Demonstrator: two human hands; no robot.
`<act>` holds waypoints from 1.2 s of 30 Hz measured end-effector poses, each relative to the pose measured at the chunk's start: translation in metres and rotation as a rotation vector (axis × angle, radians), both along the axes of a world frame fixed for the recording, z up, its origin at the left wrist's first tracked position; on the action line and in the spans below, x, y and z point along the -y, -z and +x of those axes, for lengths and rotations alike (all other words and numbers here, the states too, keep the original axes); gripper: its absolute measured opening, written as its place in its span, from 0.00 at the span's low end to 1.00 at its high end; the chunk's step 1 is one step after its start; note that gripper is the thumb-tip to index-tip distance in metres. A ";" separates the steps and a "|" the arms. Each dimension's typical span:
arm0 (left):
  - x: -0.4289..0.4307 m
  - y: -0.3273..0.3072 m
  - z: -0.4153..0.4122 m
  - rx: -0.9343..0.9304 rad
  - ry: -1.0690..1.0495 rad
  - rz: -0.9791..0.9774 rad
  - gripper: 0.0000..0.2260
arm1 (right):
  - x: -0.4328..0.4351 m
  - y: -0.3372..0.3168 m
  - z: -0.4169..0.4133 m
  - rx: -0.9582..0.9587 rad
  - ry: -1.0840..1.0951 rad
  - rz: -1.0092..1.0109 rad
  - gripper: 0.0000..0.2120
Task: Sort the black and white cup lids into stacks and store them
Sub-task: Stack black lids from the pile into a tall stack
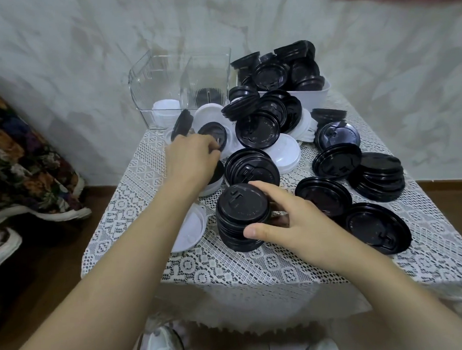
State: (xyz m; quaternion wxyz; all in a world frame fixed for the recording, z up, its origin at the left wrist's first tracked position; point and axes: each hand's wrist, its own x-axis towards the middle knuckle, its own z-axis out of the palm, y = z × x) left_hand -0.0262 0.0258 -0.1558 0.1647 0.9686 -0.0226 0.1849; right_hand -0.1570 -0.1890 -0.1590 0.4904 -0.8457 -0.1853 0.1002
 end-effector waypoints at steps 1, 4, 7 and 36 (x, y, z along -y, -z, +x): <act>0.000 -0.002 0.000 0.005 0.003 -0.007 0.09 | 0.000 -0.001 0.000 -0.003 0.000 -0.003 0.30; 0.002 -0.010 -0.008 0.051 0.034 -0.110 0.08 | -0.001 -0.002 0.000 -0.001 0.001 -0.014 0.29; 0.002 -0.020 -0.029 0.049 0.127 -0.344 0.05 | -0.001 -0.001 0.000 -0.001 0.004 -0.010 0.29; -0.023 -0.014 -0.115 -0.377 0.331 -0.934 0.15 | -0.002 0.005 0.000 0.019 0.025 0.013 0.41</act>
